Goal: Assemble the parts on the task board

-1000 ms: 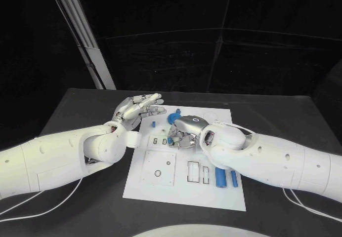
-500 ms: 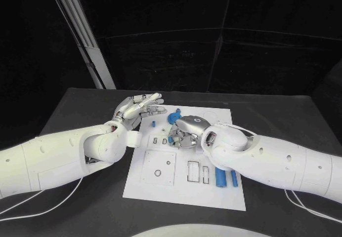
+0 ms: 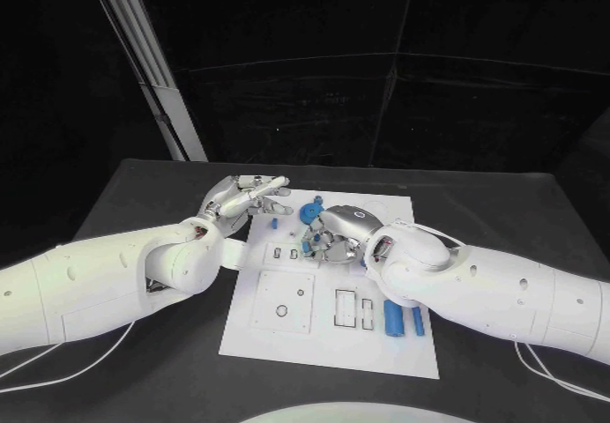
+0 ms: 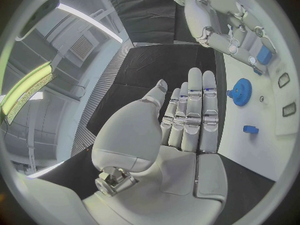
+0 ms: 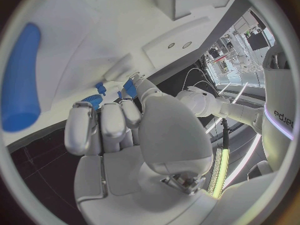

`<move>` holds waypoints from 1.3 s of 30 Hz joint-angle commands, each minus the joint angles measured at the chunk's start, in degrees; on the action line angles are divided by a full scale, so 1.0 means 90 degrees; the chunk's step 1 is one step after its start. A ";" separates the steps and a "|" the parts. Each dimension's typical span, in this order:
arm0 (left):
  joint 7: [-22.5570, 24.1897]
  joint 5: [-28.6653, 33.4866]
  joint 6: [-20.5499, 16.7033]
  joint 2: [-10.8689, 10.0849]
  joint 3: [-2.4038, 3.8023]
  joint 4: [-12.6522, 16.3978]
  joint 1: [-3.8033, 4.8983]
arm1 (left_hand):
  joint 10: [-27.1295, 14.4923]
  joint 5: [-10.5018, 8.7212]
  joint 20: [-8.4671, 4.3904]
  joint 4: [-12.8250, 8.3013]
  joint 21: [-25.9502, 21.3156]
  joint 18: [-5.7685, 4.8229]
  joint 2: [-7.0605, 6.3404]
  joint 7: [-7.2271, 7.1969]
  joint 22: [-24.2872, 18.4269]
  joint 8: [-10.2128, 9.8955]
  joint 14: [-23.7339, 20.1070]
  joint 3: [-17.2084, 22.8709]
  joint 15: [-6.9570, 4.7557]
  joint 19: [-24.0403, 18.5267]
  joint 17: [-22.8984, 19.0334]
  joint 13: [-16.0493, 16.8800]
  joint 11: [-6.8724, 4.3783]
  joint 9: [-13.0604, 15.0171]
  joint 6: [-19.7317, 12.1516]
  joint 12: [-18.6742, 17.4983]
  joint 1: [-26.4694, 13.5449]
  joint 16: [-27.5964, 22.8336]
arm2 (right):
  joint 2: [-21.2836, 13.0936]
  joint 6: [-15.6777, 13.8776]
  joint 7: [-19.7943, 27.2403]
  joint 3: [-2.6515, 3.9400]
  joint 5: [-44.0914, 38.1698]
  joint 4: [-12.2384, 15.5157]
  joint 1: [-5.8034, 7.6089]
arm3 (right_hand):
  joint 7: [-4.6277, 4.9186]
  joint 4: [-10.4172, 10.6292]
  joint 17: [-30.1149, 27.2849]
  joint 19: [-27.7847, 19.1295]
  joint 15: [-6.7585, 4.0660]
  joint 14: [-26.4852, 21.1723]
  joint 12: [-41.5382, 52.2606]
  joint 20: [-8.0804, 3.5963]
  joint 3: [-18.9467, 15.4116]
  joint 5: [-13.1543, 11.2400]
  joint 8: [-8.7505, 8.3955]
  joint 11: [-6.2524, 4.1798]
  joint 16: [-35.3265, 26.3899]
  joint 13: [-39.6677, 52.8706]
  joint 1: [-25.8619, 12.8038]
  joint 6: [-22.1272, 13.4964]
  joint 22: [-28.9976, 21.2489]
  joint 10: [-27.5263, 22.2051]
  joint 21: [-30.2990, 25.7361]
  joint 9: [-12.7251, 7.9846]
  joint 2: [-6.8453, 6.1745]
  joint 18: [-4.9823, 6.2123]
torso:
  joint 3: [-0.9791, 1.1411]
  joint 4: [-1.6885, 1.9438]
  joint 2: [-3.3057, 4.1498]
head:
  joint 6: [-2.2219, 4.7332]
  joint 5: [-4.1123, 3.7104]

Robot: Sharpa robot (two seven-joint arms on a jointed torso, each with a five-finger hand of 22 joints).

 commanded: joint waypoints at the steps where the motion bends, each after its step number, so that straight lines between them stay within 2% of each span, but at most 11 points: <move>1: -0.0487 -0.0698 -0.0171 -0.0006 0.0004 -0.0004 0.0010 | 0.0078 -0.0009 -0.0034 -0.0013 0.0083 0.0088 0.0012 -0.0011 0.0044 -0.0005 0.0060 0.0033 -0.0025 0.0088 0.0134 -0.0011 -0.0008 -0.0005 0.0045 -0.0027 -0.0046 0.0163 | 0.0010 -0.0266 0.0293 0.0003 0.0302 -0.0015 0.0009 | -0.0058 -0.0001 -0.0015 0.0030 -0.0024 0.0051 -0.0017 0.0012 0.0059 -0.0029 -0.0037 0.0040 -0.0030 -0.0006 -0.0059 0.0067 -0.0015 -0.0020 0.0019 -0.0011 0.0047 -0.0037 | -0.0005 0.0006 0.0003 | 0.0010 0.0000; 11: -0.0670 -0.0842 -0.0258 -0.0008 0.0003 -0.0026 0.0009 | 0.0112 -0.0010 -0.0062 -0.0038 0.0193 0.0079 -0.0017 -0.0011 0.0106 -0.0061 -0.0007 0.0111 -0.0040 0.0110 0.0376 -0.0024 -0.0011 -0.0010 0.0064 -0.0132 -0.0066 0.0420 | 0.0134 -0.0225 0.0352 0.0002 0.0431 -0.0134 0.0004 | -0.0030 -0.0009 -0.0013 0.0029 -0.0004 0.0052 0.0011 0.0031 0.0156 -0.0123 -0.0090 0.0065 -0.0035 0.0034 -0.0089 0.0015 -0.0012 -0.0017 0.0017 -0.0030 0.0080 -0.0037 | -0.0006 -0.0017 0.0005 | 0.0002 0.0020; 19: -0.0664 -0.0852 -0.0294 -0.0002 0.0003 -0.0027 0.0009 | 0.0115 -0.0010 -0.0064 -0.0039 0.0210 0.0078 -0.0021 -0.0010 0.0116 -0.0071 -0.0030 0.0125 -0.0039 0.0105 0.0418 -0.0025 -0.0009 -0.0010 0.0067 -0.0152 -0.0077 0.0462 | 0.0284 -0.0197 0.0339 0.0002 0.0417 -0.0304 -0.0026 | -0.0023 -0.0015 -0.0015 0.0030 0.0005 0.0054 0.0022 0.0040 0.0193 -0.0200 -0.0106 0.0074 -0.0038 0.0051 -0.0114 0.0013 -0.0007 -0.0018 0.0018 -0.0033 0.0081 -0.0038 | -0.0018 0.0025 0.0018 | -0.0010 -0.0012; 30: -0.0654 -0.0854 -0.0300 0.0007 0.0003 -0.0033 0.0009 | 0.0115 -0.0011 -0.0063 -0.0034 0.0224 0.0077 -0.0023 -0.0011 0.0124 -0.0081 -0.0056 0.0135 -0.0037 0.0097 0.0455 -0.0027 -0.0007 -0.0010 0.0070 -0.0171 -0.0093 0.0497 | 0.0386 -0.0222 0.0395 0.0001 0.0369 -0.0446 -0.0132 | -0.0027 -0.0022 -0.0013 0.0027 0.0007 0.0054 0.0037 0.0044 0.0205 -0.0233 -0.0109 0.0073 -0.0038 0.0068 -0.0123 0.0019 -0.0011 -0.0015 0.0016 -0.0033 0.0074 -0.0037 | -0.0025 0.0057 0.0030 | -0.0013 -0.0034; 39: -0.0655 -0.0854 -0.0302 0.0013 0.0003 -0.0055 0.0009 | 0.0113 -0.0011 -0.0063 -0.0033 0.0228 0.0076 -0.0025 -0.0010 0.0127 -0.0085 -0.0066 0.0139 -0.0036 0.0094 0.0468 -0.0028 -0.0006 -0.0011 0.0069 -0.0179 -0.0097 0.0509 | 0.0370 -0.0222 0.0376 0.0001 0.0290 -0.0503 -0.0158 | -0.0033 -0.0039 0.0019 0.0037 0.0006 0.0061 0.0097 0.0046 0.0226 -0.0260 -0.0110 0.0069 -0.0022 0.0126 -0.0119 0.0030 0.0011 0.0013 0.0025 -0.0032 0.0071 -0.0041 | -0.0032 0.0077 0.0032 | -0.0017 -0.0057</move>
